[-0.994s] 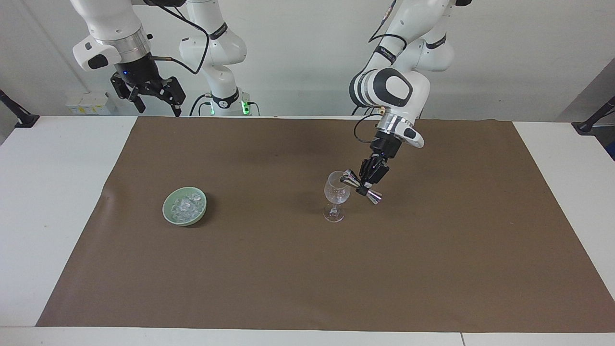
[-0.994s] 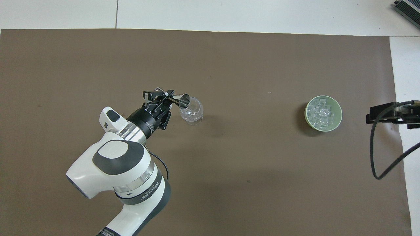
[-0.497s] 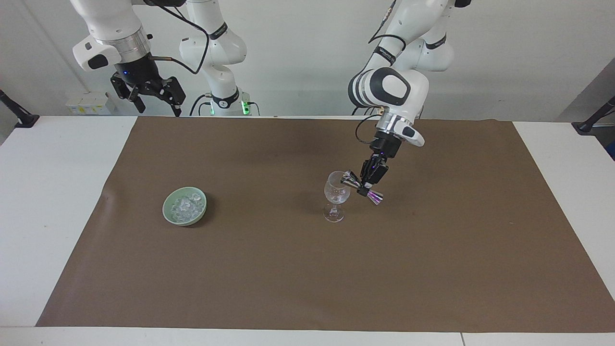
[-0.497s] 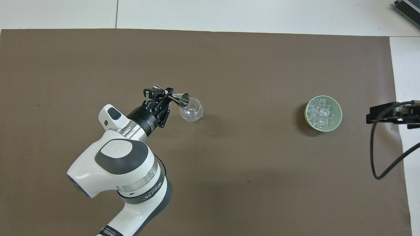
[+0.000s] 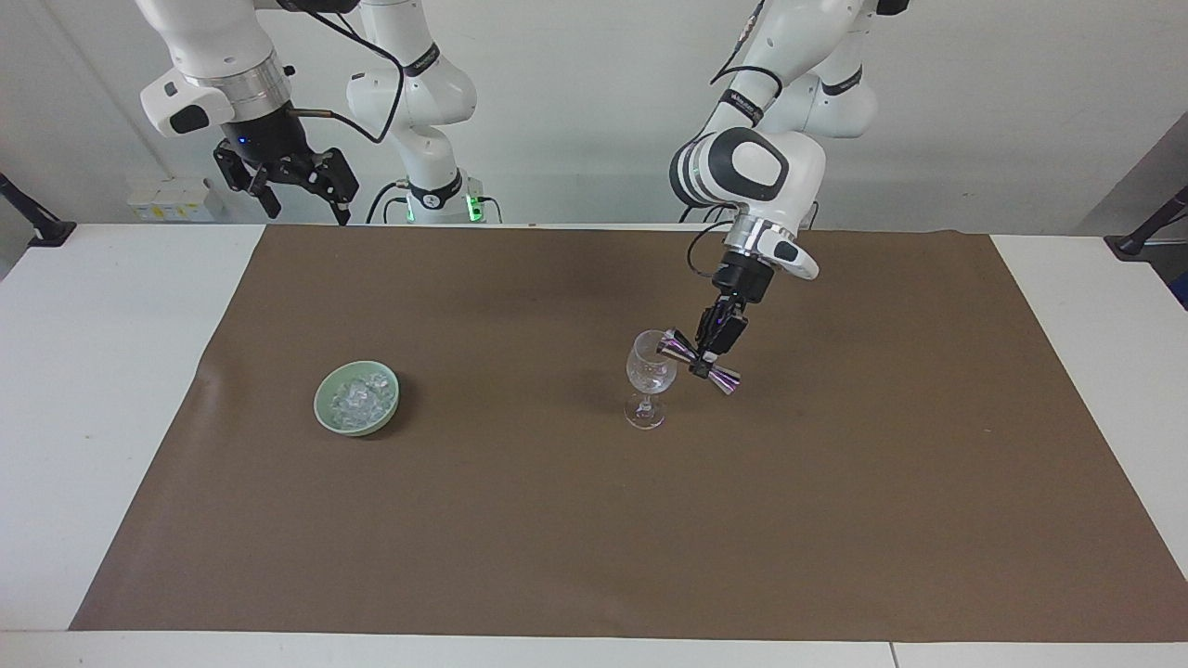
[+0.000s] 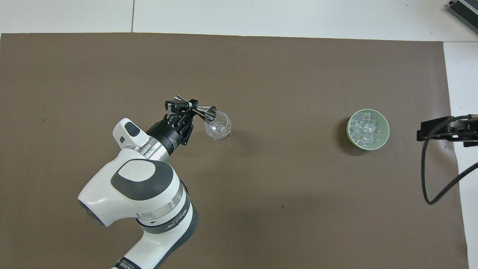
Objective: Pour wine and add ice with both arms
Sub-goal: 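Rotate the jigger further to pour into the clear glass with the left gripper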
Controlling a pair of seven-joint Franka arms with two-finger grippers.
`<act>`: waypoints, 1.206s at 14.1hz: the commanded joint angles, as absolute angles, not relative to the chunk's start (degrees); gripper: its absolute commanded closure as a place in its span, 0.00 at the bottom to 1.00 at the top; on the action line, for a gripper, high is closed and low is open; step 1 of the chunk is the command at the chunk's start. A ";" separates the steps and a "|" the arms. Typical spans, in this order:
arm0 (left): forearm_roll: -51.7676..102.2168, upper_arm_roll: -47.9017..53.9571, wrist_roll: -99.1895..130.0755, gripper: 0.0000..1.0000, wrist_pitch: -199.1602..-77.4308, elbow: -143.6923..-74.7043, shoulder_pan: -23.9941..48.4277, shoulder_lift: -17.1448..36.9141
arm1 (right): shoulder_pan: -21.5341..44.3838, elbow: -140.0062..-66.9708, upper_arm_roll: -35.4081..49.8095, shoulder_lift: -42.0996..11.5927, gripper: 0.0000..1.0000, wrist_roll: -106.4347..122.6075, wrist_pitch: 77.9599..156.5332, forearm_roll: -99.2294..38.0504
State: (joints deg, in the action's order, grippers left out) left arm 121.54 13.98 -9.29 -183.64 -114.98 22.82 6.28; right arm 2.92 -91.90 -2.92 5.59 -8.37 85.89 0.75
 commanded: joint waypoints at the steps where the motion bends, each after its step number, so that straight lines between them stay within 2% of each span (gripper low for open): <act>1: 120.68 13.36 -10.46 1.00 -185.54 -113.47 24.17 7.12 | 3.08 -93.25 -3.25 6.86 0.00 -7.38 85.78 -0.35; 17: 118.56 13.36 -13.80 1.00 -189.58 -112.33 25.49 8.00 | 3.08 -93.25 -3.25 6.86 0.00 -7.38 85.69 -0.35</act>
State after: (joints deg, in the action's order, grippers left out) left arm 119.27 14.05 -13.00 -187.20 -114.14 23.95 6.77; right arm 2.92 -91.90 -2.92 5.59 -8.37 85.89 0.75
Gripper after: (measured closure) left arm 0.789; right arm 0.000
